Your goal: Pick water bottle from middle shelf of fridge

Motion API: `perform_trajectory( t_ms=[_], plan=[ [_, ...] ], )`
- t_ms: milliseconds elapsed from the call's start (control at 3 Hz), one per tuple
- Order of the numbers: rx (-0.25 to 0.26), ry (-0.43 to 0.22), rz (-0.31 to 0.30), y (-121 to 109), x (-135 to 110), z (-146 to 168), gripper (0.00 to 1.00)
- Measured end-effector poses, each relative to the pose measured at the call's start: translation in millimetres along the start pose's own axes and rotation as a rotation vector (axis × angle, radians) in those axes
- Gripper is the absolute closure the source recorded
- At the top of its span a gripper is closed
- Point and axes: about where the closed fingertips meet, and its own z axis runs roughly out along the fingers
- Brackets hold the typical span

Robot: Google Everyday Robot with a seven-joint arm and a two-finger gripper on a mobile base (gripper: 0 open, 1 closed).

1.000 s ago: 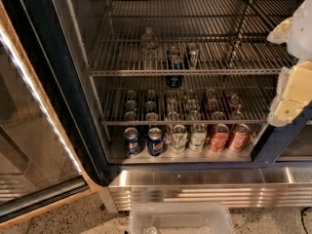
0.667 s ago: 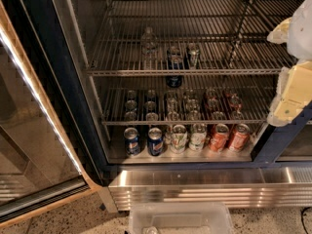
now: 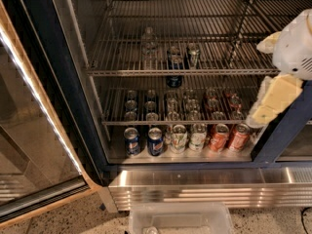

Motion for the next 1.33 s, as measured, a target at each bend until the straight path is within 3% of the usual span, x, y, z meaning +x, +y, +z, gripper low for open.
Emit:
perform_trajectory(
  t_ms=[333, 667, 1333],
  plan=[
    [0.027, -0.125, 0.03, -5.7, -14.7, 29.4, 0.0],
    [0.055, -0.14, 0.031, -11.1, -20.0, 25.4, 0.0],
    [0.06, -0.17, 0.056, -13.5, -20.4, 31.9, 0.0]
  ],
)
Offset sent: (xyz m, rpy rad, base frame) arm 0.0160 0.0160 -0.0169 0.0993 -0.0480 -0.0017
